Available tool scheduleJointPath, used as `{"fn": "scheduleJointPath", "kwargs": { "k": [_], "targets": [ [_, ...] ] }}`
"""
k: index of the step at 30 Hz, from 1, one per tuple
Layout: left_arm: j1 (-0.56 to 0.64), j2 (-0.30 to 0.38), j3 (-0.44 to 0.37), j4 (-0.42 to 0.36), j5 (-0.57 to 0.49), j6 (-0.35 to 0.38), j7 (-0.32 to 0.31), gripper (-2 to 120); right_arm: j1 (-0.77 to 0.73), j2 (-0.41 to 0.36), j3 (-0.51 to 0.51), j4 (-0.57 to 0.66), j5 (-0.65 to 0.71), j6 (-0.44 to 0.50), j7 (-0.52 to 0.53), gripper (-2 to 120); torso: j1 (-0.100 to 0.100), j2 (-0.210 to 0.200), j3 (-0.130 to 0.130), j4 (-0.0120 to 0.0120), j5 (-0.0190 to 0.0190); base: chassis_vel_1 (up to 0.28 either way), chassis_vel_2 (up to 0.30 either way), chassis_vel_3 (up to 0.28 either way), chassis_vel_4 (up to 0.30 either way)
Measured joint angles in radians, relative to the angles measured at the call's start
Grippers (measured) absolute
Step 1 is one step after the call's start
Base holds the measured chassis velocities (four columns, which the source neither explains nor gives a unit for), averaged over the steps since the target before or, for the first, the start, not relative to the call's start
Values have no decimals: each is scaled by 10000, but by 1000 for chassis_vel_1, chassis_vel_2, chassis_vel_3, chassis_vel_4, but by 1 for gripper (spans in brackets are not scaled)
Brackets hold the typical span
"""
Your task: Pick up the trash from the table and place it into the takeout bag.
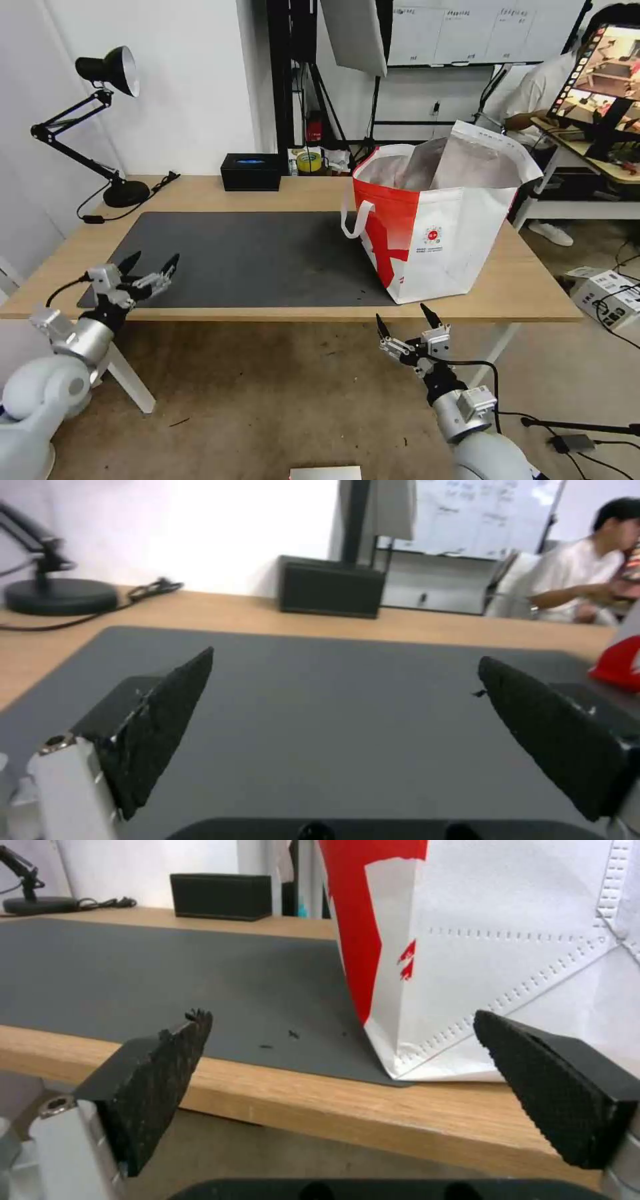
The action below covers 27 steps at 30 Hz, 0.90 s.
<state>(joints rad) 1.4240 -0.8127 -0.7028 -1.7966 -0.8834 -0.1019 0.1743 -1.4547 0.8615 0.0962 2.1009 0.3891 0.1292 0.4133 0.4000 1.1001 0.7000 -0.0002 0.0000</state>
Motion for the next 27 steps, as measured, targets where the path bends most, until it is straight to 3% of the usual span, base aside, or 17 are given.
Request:
{"fn": "scheduleJointPath", "kwargs": {
  "k": [5, 12, 27],
  "targets": [
    [478, -374, -382, -93, 273, -136, -22, 100, 0, 0, 0, 0, 0, 0, 0, 100, 0, 0, 0, 0, 1, 0, 0, 0, 0],
    [1742, -1557, -1086, -177, 880, -571, 235, 100, 0, 0, 0, 0, 0, 0, 0, 100, -1, 0, -1, 3, 1, 0, 0, 0, 0],
    [1973, -1828, -1229, -216, 1148, -625, 400, 100, 0, 0, 0, 0, 0, 0, 0, 100, 0, -1, -1, 1, 1, 0, 0, 0, 0]
  ]
}}
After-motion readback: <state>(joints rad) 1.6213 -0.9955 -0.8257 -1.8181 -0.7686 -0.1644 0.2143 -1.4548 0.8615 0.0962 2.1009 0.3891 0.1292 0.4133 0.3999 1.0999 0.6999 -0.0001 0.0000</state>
